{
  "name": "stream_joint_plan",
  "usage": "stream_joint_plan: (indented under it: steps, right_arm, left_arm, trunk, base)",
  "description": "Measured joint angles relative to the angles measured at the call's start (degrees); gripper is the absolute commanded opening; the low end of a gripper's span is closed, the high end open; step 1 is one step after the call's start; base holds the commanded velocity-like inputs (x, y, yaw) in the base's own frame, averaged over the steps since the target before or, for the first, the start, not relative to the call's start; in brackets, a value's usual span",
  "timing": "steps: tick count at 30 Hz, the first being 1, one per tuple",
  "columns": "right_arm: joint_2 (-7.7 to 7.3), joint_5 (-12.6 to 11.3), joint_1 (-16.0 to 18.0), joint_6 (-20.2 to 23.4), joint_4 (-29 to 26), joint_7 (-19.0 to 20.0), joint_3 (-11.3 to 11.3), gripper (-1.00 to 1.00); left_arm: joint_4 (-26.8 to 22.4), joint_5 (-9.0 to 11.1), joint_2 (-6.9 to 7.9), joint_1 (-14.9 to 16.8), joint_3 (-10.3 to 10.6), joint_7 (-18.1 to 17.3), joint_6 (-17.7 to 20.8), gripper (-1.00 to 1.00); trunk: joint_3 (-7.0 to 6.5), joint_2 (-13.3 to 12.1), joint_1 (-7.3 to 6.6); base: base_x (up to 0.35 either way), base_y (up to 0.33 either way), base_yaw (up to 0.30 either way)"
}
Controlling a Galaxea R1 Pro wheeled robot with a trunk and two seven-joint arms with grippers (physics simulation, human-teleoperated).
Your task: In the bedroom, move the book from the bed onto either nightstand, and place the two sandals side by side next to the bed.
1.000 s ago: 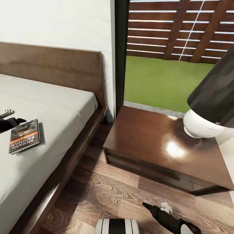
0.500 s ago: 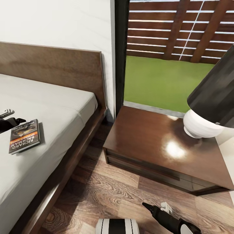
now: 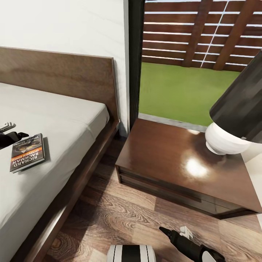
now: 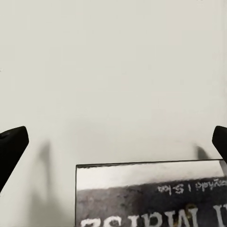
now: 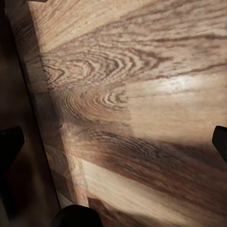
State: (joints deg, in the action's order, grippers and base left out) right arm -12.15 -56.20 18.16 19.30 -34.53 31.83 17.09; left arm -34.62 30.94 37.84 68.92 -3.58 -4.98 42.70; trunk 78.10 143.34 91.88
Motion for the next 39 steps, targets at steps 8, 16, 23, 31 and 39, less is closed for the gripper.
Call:
stream_joint_plan:
  steps: [8, 16, 23, 31, 39]
  right_arm:
    - [0.00, 0.0, 0.0, 0.0, 0.0, 0.0, 0.0, 1.00]
    - [0.00, 0.0, 0.0, 0.0, 0.0, 0.0, 0.0, 1.00]
    - [0.00, 0.0, 0.0, 0.0, 0.0, 0.0, 0.0, 1.00]
    - [0.00, 0.1, 0.0, 0.0, 0.0, 0.0, 0.1, 1.00]
    - [0.00, 0.0, 0.0, 0.0, 0.0, 0.0, 0.1, 1.00]
  left_arm:
    - [0.0, 0.1, 0.06, 0.0, 0.0, 0.0, 0.1, 1.00]
    - [0.0, 0.2, 0.07, 0.0, 0.0, -0.1, 0.2, 1.00]
    - [0.0, 0.3, 0.07, 0.0, -0.1, -0.1, 0.2, 1.00]
    - [0.0, 0.3, 0.07, 0.0, -0.1, -0.2, 0.2, 1.00]
    - [0.0, 0.3, 0.07, 0.0, -0.1, -0.1, 0.2, 1.00]
  trunk:
    - [0.00, 0.0, 0.00]
    - [0.00, 0.0, 0.00]
    - [0.00, 0.0, 0.00]
    - [0.00, 0.0, 0.00]
    - [0.00, 0.0, 0.00]
  base:
    - [0.000, 0.000, 0.000]
    - [0.000, 0.000, 0.000]
    - [0.000, 0.000, 0.000]
    - [0.000, 0.000, 0.000]
    - [0.000, 0.000, 0.000]
